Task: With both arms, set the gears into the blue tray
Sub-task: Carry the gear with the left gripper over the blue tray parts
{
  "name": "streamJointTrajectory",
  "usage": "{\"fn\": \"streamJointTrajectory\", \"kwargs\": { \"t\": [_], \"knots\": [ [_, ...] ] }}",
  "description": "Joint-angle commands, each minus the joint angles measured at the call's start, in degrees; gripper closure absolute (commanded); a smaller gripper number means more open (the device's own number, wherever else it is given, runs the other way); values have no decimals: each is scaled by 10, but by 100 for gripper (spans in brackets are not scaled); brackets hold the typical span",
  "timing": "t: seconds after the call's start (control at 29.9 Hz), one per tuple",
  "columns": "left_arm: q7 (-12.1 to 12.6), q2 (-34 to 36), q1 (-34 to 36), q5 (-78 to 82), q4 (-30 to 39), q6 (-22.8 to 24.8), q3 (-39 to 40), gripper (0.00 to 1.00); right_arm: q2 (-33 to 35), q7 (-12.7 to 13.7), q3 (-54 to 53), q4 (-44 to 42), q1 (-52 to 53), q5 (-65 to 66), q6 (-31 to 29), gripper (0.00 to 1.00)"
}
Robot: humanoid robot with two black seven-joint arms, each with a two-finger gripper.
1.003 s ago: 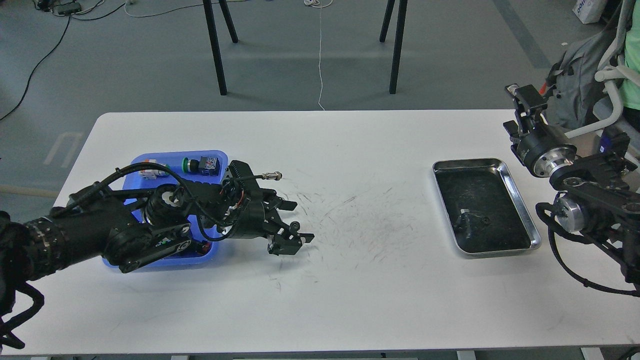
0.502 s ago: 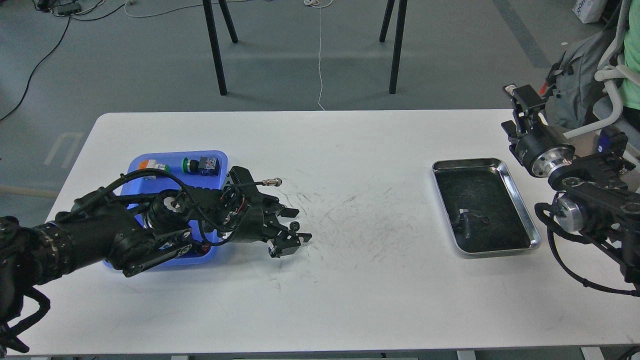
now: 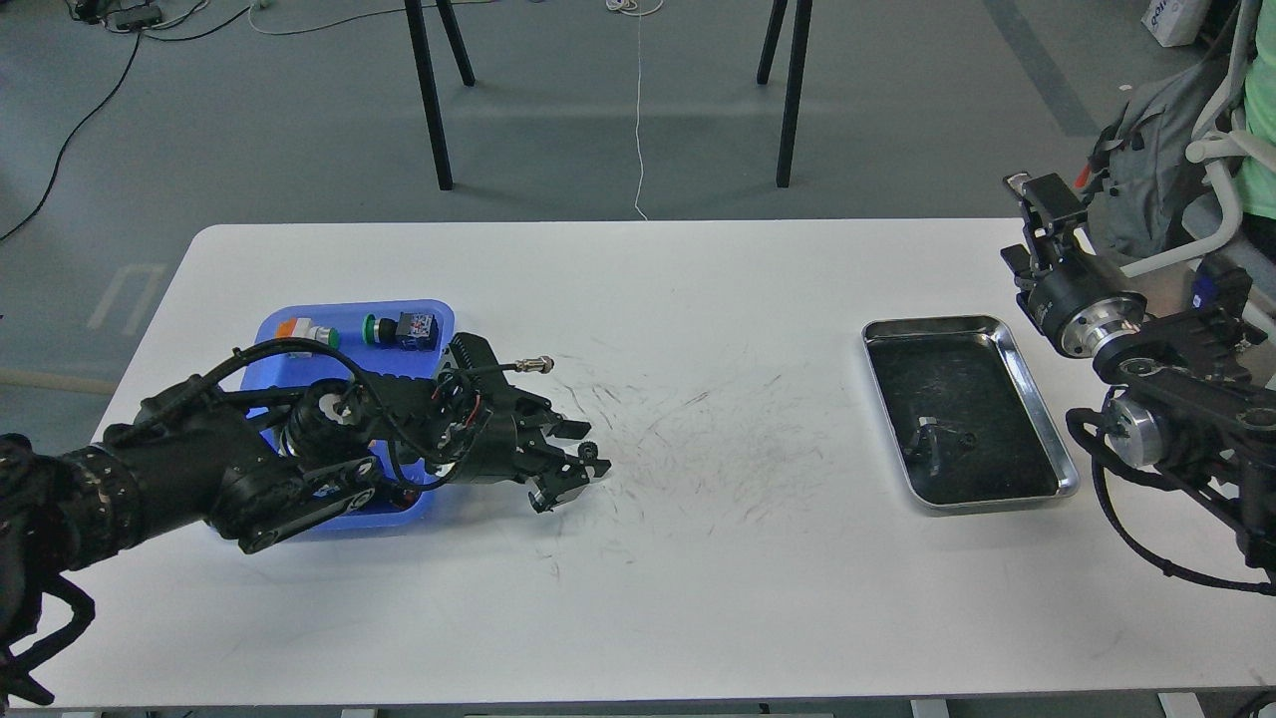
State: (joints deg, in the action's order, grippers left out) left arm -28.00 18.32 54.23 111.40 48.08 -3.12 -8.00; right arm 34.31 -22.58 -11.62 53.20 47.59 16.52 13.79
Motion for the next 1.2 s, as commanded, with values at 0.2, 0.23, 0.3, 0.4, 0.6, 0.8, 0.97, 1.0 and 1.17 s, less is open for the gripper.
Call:
{"fn": "streamJointTrajectory", "kwargs": {
  "t": [0.2, 0.23, 0.3, 0.4, 0.6, 0.8, 0.97, 1.0, 1.17],
  "knots": [
    [0, -3, -2, 13, -11, -8, 0, 67, 1, 0, -11, -3, -4, -1, 1, 6],
    [0, -3, -3, 14, -11, -8, 0, 68, 1, 0, -15, -4, -7, -2, 1, 6],
    [0, -4, -5, 13, -12, -8, 0, 69, 1, -1, -22, -4, -7, -3, 0, 6],
    [0, -5, -6, 13, -11, -9, 1, 70, 1, -2, -42, -4, -13, -4, 1, 6],
    [0, -1, -5, 13, -11, -15, 2, 74, -10, -38, -108, -5, -51, -8, 2, 5],
    [0, 4, -4, 12, -11, -15, 7, 79, -37, -48, -128, -10, -77, -7, 3, 5],
    [0, 6, -3, 12, -9, -15, 9, 80, -47, -50, -129, -16, -81, -7, 3, 5],
    [0, 6, -2, 11, -8, -15, 10, 81, -48, -52, -129, -17, -82, -6, 3, 5],
    [0, 43, 10, 9, -4, -15, 11, 81, -54, -54, -132, -17, -87, -7, 3, 5]
  ]
}}
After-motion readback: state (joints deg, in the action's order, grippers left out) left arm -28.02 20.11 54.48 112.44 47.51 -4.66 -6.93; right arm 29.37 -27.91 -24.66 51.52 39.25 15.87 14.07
